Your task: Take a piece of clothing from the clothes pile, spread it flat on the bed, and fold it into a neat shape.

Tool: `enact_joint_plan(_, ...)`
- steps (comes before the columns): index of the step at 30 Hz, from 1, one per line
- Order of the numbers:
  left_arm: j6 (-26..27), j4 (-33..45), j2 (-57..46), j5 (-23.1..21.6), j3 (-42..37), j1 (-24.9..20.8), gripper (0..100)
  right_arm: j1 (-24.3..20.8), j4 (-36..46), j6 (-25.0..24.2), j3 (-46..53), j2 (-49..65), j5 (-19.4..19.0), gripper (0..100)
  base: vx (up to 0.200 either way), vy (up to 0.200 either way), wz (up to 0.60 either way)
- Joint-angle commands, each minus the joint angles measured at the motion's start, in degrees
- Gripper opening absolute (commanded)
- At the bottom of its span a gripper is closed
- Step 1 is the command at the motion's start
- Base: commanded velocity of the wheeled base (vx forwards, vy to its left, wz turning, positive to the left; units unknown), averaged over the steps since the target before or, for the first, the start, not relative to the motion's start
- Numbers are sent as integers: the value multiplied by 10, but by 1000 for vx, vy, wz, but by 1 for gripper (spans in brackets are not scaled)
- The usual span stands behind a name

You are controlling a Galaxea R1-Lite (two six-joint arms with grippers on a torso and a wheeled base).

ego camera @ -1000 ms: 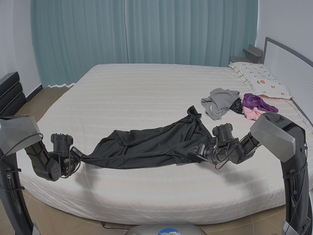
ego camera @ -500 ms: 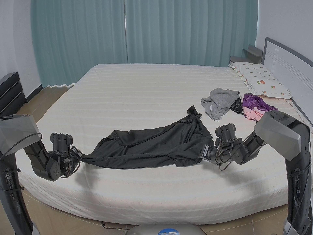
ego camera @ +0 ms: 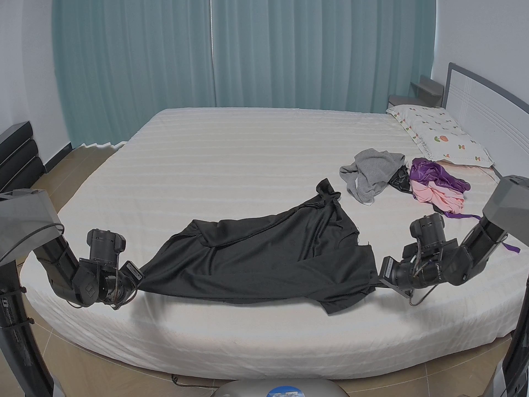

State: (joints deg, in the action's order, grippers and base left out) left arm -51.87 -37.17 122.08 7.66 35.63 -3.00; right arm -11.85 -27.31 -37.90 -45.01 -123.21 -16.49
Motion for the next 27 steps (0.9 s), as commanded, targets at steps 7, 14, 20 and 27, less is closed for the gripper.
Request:
enact_joint_plan(7, 56, 104, -41, -5, -22, -49, 0, 50, 1, 95, 186, 123, -9, 0, 0, 0, 0)
enact_joint_plan(14, 73, 146, -40, -4, -26, -61, 0, 55, 4, 134, 213, 115, -7, 0, 0, 0, 0)
enact_joint_plan(20, 91, 170, -34, -5, -26, -67, 0, 58, 1, 149, 206, 74, -7, 100, 0, 0, 0)
enact_joint_plan(27, 91, 170, -25, -12, -27, -73, 0, 54, -11, 169, 182, 34, -11, 100, 0, 0, 0)
